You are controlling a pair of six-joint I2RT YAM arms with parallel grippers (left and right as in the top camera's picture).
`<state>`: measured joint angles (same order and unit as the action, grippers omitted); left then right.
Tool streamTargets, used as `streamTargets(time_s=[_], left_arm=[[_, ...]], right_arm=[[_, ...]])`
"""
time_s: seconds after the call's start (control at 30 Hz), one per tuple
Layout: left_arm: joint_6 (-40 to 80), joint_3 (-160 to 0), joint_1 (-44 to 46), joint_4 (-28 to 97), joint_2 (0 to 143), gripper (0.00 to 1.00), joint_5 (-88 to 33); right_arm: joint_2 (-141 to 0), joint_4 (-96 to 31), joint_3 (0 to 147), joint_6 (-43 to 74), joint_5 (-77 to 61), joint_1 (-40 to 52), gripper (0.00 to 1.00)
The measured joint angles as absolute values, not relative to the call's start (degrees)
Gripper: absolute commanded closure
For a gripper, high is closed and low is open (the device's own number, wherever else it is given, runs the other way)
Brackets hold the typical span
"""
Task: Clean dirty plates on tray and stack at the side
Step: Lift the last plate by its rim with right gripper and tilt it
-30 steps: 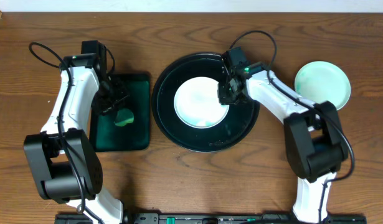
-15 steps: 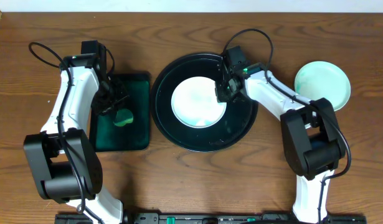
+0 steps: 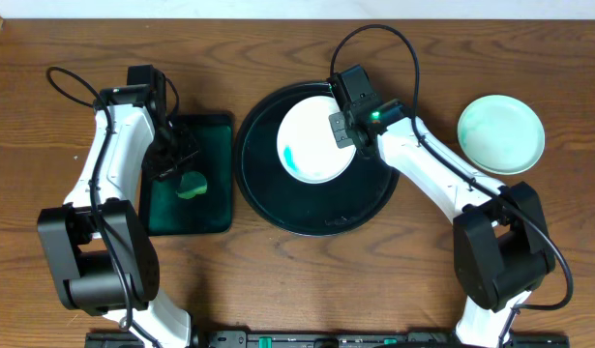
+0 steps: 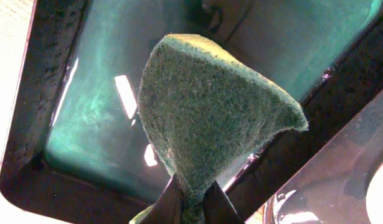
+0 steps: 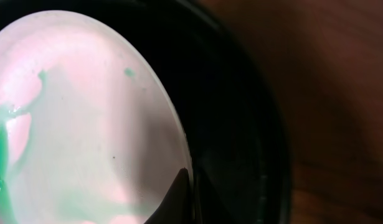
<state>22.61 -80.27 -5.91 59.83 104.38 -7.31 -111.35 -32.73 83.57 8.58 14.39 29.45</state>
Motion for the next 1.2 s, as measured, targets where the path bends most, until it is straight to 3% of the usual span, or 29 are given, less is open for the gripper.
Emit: streamTargets(time_s=[0.33, 0.47, 0.53, 0.57, 0.63, 0.67, 0.9, 1.2], left_arm=[[22.48, -80.27, -5.91, 59.24, 105.47, 0.93, -4.34], [22.37, -80.27, -5.91, 58.22, 108.90, 0.83, -0.93], [22.31, -80.27, -5.91, 57.60, 110.89, 0.71, -0.16], [22.44, -80.27, -5.91, 57.34, 112.05, 0.47, 0.19], [22.09, -80.25, -5.91, 56.99, 113.89, 0.27, 0.60], [22.22, -80.25, -5.91, 56.82, 114.30, 0.24, 0.67], [22.28, -80.23, -5.91, 56.58, 114.69, 0.23, 1.04], [22.24, -80.23, -5.91, 56.58, 114.69, 0.22, 1.50]], right_arm=[[-106.10, -32.80, 83.55, 0.64, 20.47, 29.50, 0.99], [-101.08, -33.61, 83.57, -2.13, 21.34, 29.52, 0.99], [-99.96, -34.35, 83.57, -3.03, 21.56, 29.52, 0.99], [-99.55, -34.85, 83.57, -3.53, 21.65, 29.54, 0.99], [-99.20, -35.33, 83.57, -4.58, 21.96, 29.63, 0.99], [-99.20, -35.46, 83.57, -4.91, 22.44, 29.80, 0.99], [-99.20, -33.95, 83.57, -11.31, 32.23, 34.85, 0.99], [-99.13, -27.88, 83.55, -30.44, 53.21, 45.39, 0.99]])
